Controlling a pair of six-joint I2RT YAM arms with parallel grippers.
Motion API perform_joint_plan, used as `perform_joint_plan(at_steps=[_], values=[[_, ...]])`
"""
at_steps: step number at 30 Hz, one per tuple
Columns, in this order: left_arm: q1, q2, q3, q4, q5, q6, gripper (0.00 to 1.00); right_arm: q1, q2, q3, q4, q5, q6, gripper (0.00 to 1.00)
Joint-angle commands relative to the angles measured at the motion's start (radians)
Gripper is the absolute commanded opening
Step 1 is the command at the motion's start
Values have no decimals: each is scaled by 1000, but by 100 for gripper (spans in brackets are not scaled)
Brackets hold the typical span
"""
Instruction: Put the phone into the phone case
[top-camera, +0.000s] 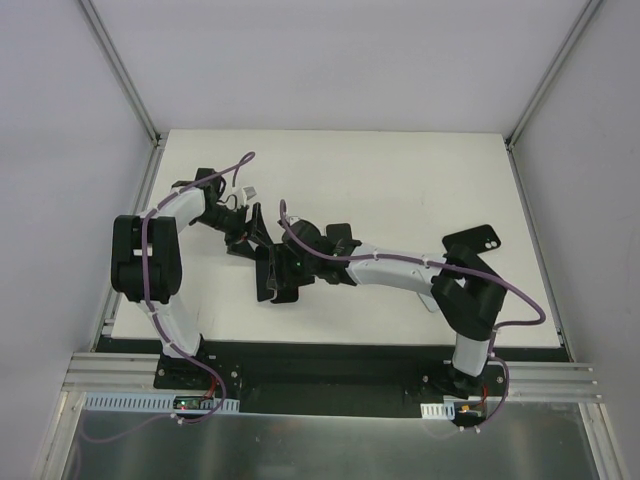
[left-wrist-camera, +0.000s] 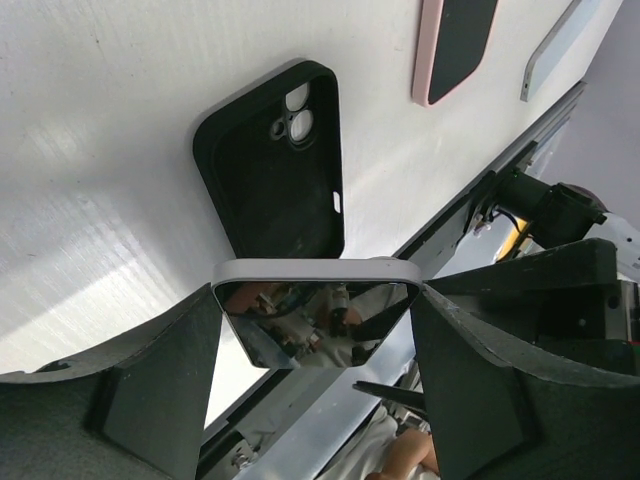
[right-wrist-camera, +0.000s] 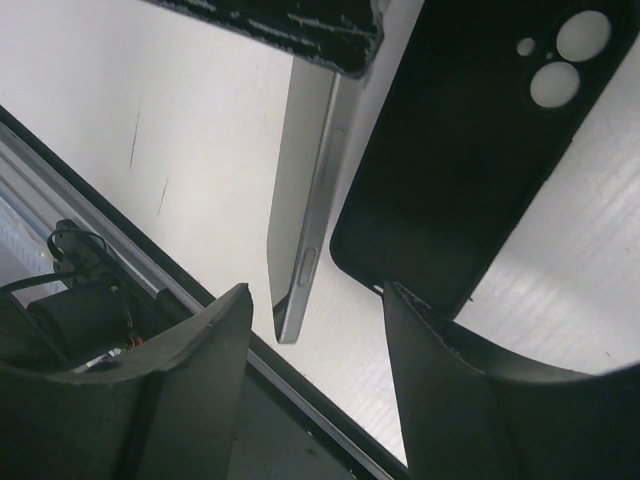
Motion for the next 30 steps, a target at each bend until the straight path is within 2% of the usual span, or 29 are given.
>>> perform_joint_plan(at_steps=[1, 3, 5, 6, 7, 8, 9, 10, 11, 13, 18, 21, 25, 27, 30], values=[[-11, -58, -18, 20, 72, -63, 0, -9, 56, 75, 32, -34, 9, 56], [-12, -58, -26, 38, 83, -81, 0, -17, 73, 89, 34, -38, 17, 54], [-15, -59, -33, 43, 82, -84, 0, -25, 93, 96, 32, -46, 15, 41], [-15, -58, -36, 45, 82, -84, 0, -25, 98, 103, 35, -49, 15, 33], [-15, -58, -38, 45, 79, -83, 0, -28, 104, 101, 34, -51, 14, 21], [-15, -59, -41, 45, 77, -81, 0, -34, 104, 98, 35, -51, 17, 15], [-15, -61, -43, 45, 76, -78, 10, -36, 102, 86, 46, -52, 17, 6], [-15, -64, -43, 45, 73, -73, 23, -40, 95, 77, 57, -57, 17, 1], [-18, -70, -44, 45, 68, -66, 36, -40, 89, 67, 66, -57, 20, 1], [-17, -90, -41, 45, 59, -57, 99, -43, 69, 35, 95, -57, 29, 2], [-17, -165, -23, 43, 13, -43, 99, -45, 44, 0, 100, -60, 47, 1], [-17, -229, 6, 43, -122, -47, 99, -46, 23, -31, 100, -62, 51, 1], [-17, -355, 19, 69, -375, -35, 99, -63, -23, -66, 98, -80, 41, 1], [-15, -442, 4, 106, -430, -44, 99, -72, -59, -81, 97, -112, 34, 1], [-12, -556, -44, 164, -586, -127, 99, -92, -92, -75, 52, -155, 9, 1]])
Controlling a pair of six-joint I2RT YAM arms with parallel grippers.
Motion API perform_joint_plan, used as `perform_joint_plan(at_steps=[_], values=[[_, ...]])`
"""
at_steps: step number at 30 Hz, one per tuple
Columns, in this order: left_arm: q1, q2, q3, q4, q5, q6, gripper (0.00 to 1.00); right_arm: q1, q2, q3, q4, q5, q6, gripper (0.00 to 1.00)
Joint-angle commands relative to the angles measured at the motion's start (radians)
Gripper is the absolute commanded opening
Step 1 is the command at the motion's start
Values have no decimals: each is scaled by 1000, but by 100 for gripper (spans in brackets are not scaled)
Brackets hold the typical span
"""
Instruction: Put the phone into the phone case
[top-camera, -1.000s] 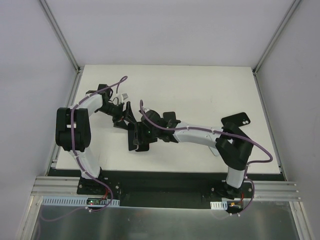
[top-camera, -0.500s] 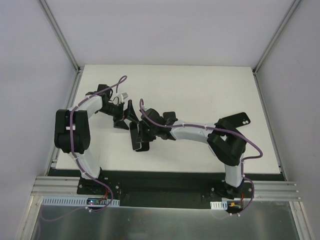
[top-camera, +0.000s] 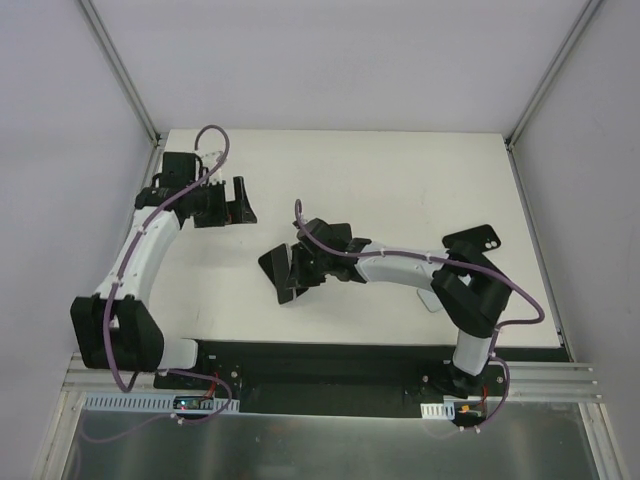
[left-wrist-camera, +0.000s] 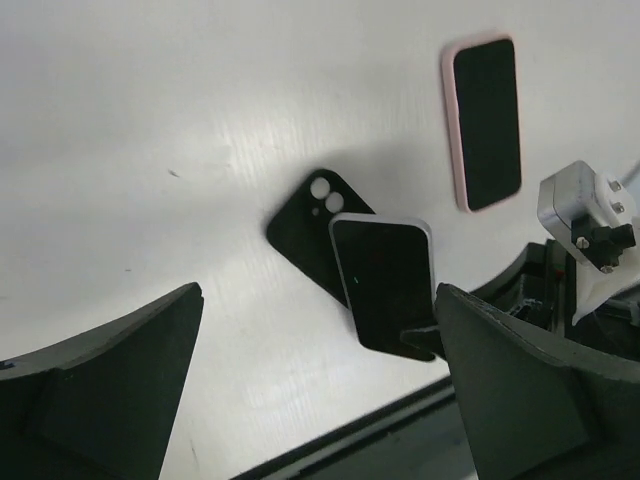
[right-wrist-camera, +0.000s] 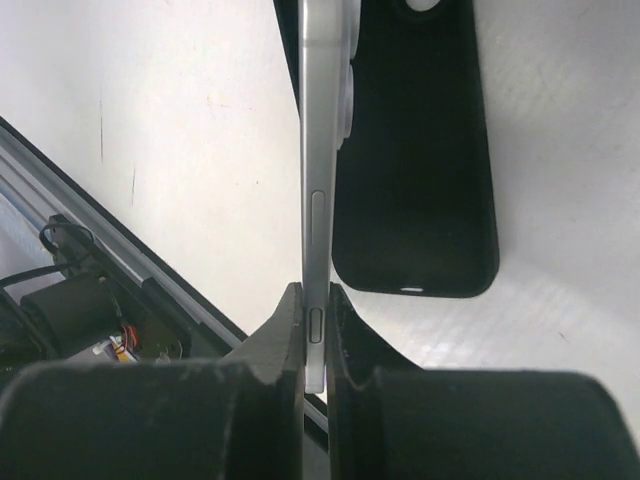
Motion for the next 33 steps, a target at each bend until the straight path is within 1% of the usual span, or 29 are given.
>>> perform_joint_plan(at_steps=[1, 3, 4, 5, 6, 7, 8, 9, 10, 11, 12, 15, 21, 22, 26, 29, 33], values=[[-1, -180, -59, 76, -290, -136, 99, -37, -114, 16, -34, -70, -56, 1], [16, -200, -99, 90, -200, -113, 99, -45, -124, 39, -77, -107, -82, 1], [16, -191, -107, 87, -163, -97, 99, -54, -121, 50, -95, -122, -97, 1], [16, -167, -116, 82, -117, -103, 99, -57, -118, 69, -148, -133, -140, 1], [16, -151, -130, 82, -56, -118, 88, -62, -105, 111, -185, -141, -166, 1], [16, -136, -163, 82, -33, -143, 81, -66, -94, 137, -218, -142, -194, 1], [14, -110, -183, 85, -20, -160, 70, -69, -71, 158, -276, -145, -241, 1], [13, -101, -223, 93, -13, -175, 48, -74, -58, 189, -293, -168, -257, 1], [14, -93, -249, 128, -6, -200, 37, -83, -48, 200, -304, -188, -270, 1], [14, -87, -272, 148, -2, -210, 31, -86, -28, 208, -319, -205, -290, 1], [13, -85, -313, 165, 0, -221, 18, -91, -19, 218, -325, -229, -300, 1], [-1, -76, -357, 213, 24, -267, 0, -100, 20, 251, -350, -246, -324, 1], [-70, -35, -426, 297, 5, -341, 0, -143, 106, 304, -362, -283, -330, 2], [-81, -27, -429, 303, -9, -355, 0, -144, 116, 310, -365, -286, -335, 1], [-133, -1, -459, 340, -149, -407, 0, -151, 170, 329, -380, -297, -347, 1], [-147, 5, -493, 374, -175, -444, 0, -155, 198, 332, -379, -309, -356, 1], [-156, 33, -492, 380, -210, -445, 0, -161, 216, 330, -379, -309, -367, 1]])
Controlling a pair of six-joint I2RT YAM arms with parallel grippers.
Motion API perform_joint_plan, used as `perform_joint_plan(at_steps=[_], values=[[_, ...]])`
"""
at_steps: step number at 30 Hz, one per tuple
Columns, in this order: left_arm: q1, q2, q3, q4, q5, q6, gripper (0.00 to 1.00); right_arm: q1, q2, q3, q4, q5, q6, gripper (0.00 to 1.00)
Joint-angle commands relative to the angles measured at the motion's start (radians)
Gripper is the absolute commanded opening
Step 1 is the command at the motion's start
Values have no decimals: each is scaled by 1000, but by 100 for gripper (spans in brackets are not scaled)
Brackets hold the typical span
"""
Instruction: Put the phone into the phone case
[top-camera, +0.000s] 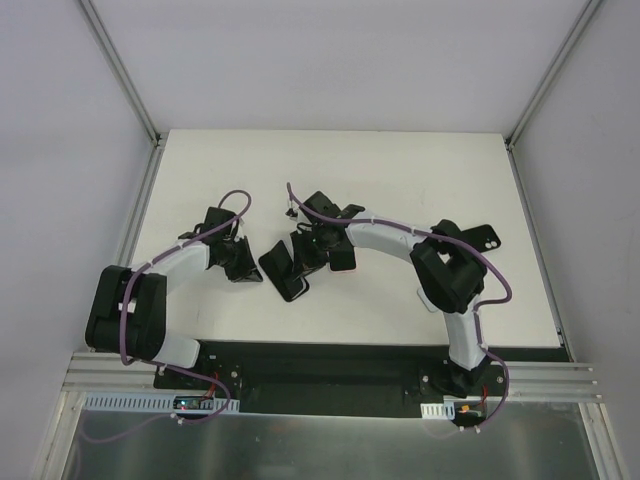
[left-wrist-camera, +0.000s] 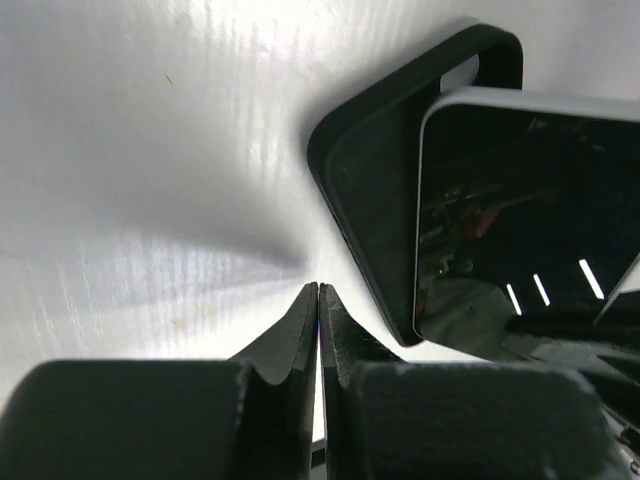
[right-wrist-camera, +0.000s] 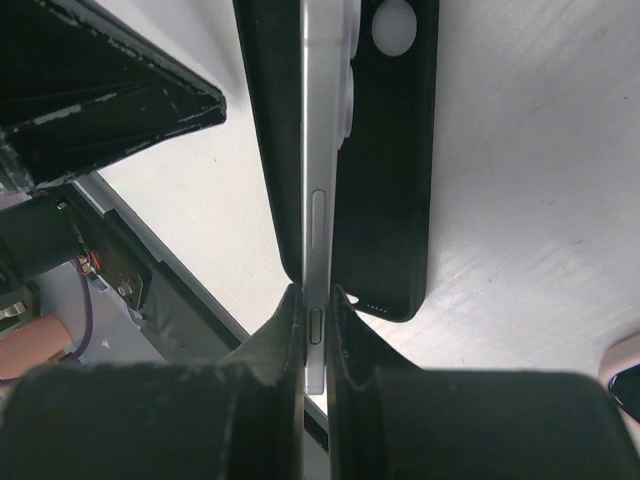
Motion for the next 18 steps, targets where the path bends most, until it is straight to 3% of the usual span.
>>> perform_joint_plan(at_steps=[1, 18], values=[[-14, 33, 1, 40, -88, -40, 0, -4, 27, 31, -17, -14, -47, 2], [-80, 145, 44, 65, -131, -52, 0, -7, 99, -1, 41, -169, -37, 1]])
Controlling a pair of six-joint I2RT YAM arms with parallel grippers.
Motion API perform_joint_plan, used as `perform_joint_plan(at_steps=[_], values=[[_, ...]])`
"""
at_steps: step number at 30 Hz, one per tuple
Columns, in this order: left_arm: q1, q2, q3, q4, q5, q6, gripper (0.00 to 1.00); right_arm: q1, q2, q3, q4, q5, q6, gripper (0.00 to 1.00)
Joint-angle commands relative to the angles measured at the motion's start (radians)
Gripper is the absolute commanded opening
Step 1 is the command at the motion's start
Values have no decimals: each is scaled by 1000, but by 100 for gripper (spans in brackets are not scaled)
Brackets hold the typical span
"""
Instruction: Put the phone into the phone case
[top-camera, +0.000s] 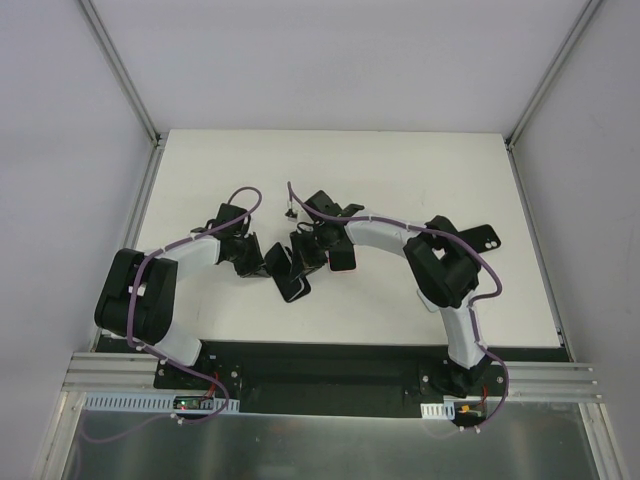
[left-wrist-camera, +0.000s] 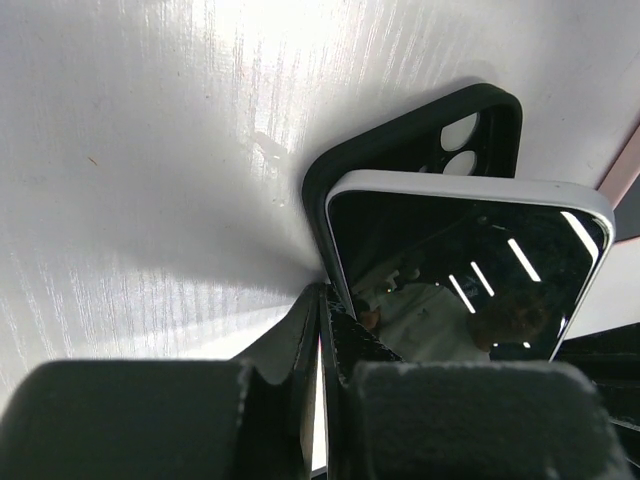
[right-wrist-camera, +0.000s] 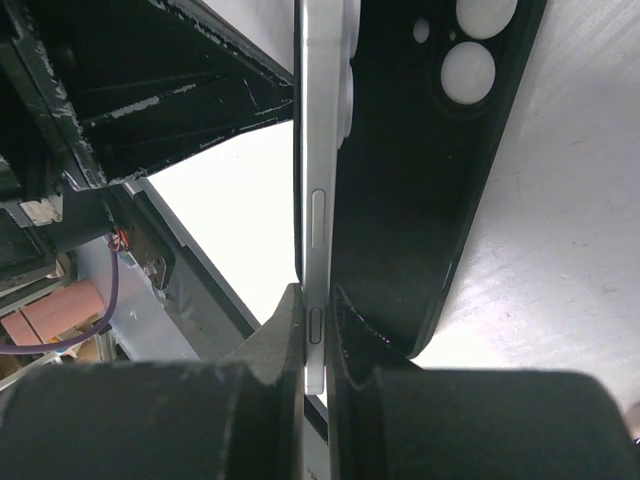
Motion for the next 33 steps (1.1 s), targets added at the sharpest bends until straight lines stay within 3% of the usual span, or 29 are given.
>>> perform_joint_plan(at_steps=[1, 5, 17, 24, 33], values=[[-12, 27, 1, -16, -65, 6, 0, 19, 53, -13, 5, -30, -19, 1], [-12, 24, -2, -15, -79, 9, 0, 19, 59, -24, 11, -26, -10, 1], [-10, -120, 33, -151, -220, 11, 1, 5, 16, 13, -119, 151, -23, 25], [-10, -192, 60, -142, -137, 11, 31, -1, -101, 10, -165, 204, -23, 42], [-10, -126, 24, -41, -8, -20, 46, -21, -115, 19, -207, 298, -62, 50]])
